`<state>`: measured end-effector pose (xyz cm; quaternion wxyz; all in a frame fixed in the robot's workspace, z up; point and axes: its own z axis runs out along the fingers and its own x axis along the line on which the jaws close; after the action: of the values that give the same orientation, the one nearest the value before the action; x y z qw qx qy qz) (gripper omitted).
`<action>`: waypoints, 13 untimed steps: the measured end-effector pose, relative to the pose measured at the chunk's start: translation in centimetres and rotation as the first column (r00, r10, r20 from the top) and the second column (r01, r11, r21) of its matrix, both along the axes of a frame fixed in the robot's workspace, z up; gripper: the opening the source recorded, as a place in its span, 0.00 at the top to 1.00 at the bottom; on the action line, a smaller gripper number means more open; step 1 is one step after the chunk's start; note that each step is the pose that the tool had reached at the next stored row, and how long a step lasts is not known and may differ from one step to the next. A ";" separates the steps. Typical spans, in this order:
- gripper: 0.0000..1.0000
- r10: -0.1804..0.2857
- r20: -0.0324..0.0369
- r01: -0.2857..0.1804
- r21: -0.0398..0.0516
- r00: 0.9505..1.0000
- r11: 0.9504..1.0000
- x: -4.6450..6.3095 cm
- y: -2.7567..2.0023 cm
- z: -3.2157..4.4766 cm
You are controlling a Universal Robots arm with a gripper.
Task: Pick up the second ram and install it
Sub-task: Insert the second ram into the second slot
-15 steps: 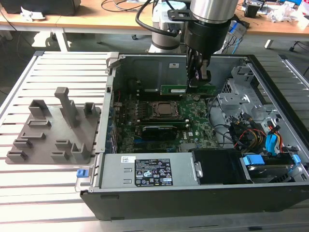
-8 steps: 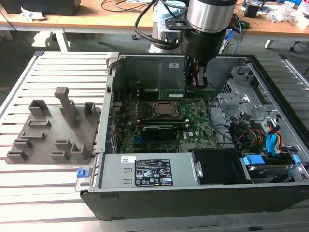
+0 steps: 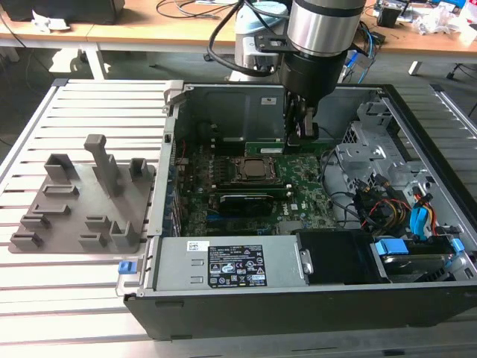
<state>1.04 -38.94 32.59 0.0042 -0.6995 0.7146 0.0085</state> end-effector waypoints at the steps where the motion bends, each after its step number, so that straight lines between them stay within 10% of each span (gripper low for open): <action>1: 0.86 0.000 0.000 0.000 0.000 1.000 1.000 0.0 0.00 -0.07; 13: 0.86 0.000 0.000 0.000 0.000 1.000 1.000 0.0 0.00 -1.51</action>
<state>1.03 -38.94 31.08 0.0042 -0.6995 0.7146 0.0085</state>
